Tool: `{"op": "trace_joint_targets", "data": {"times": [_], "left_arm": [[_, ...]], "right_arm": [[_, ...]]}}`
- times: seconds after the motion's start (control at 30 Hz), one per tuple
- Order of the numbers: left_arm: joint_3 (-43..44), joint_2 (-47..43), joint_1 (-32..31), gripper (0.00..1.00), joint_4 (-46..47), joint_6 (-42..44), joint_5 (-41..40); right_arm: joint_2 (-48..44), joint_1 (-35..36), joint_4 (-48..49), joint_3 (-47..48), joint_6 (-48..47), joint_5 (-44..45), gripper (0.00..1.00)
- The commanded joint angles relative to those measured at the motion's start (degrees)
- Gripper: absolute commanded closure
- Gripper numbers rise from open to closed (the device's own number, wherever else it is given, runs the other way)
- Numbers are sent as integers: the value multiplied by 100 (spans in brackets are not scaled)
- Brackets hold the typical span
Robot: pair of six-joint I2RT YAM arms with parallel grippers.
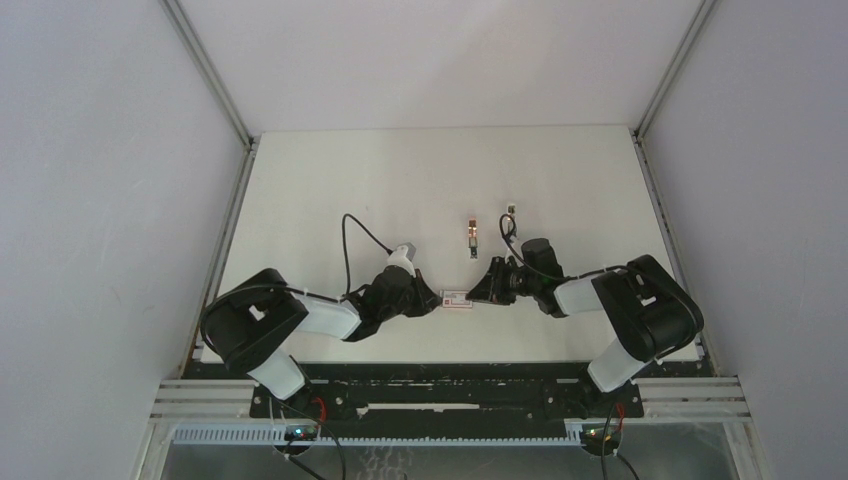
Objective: Load the staples into the stapler
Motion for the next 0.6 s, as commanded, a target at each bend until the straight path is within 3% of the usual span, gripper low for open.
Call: {"op": "trace_joint_targets", "data": {"times": [0.0,0.1,0.2,0.57], "left_arm": [[128,-139,37,100,51,172,67],[157,-137,28,100,17,209,63],[97,-202,28,100,8,209,-41],[-71,-563,123,100,-222,274,-343]], "right_arm": [[44,62,398,193,75,-181,84],[111,67,360,233,67,-144,85],[164,60,243,252,67,-20,100],[-176,-3,-546,248,-264,600,100]]}}
